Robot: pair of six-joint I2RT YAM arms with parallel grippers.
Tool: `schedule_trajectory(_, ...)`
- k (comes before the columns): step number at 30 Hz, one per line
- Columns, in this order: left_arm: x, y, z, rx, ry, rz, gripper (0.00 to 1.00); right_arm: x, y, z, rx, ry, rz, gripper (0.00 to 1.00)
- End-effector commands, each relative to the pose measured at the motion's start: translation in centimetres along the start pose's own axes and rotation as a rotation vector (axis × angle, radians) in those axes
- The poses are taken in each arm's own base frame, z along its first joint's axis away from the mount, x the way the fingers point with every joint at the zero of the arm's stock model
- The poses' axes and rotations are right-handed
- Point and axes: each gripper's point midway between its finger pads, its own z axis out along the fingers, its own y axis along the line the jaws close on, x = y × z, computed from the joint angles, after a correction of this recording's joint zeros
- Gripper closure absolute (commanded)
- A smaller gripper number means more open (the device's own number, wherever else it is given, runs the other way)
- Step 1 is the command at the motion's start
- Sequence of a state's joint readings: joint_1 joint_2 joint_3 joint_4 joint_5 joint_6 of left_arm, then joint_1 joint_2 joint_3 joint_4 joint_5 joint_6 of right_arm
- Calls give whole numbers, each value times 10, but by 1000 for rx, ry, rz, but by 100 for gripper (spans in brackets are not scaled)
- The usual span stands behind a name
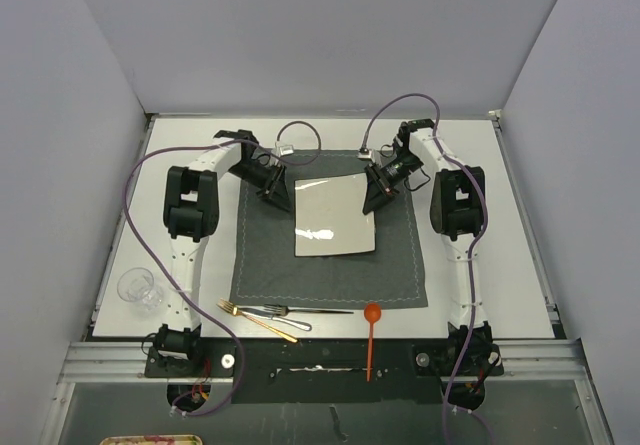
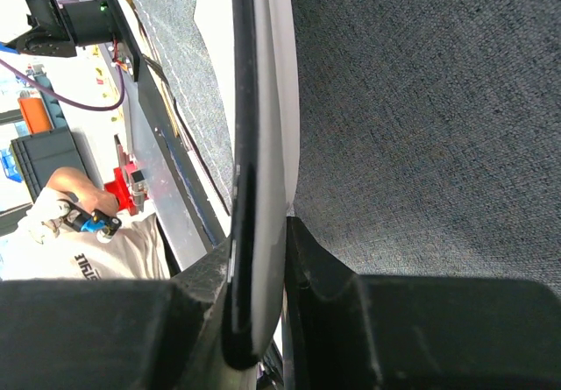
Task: Set the dinner table for one person
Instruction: Place the plate on the napkin.
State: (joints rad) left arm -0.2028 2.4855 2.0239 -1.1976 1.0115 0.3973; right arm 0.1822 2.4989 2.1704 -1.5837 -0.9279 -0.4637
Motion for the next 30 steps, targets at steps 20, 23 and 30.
schedule_trajectory(20,-34,-29,-3,100,-172,59,67,-10,29,-14,-40,-63,-67,100)
schedule_trajectory(23,-35,-27,-1,104,-175,60,67,-11,30,-14,-41,-64,-71,100)
schedule_trajectory(30,-33,-30,8,133,-162,61,67,-10,29,-13,-42,-62,-67,100)
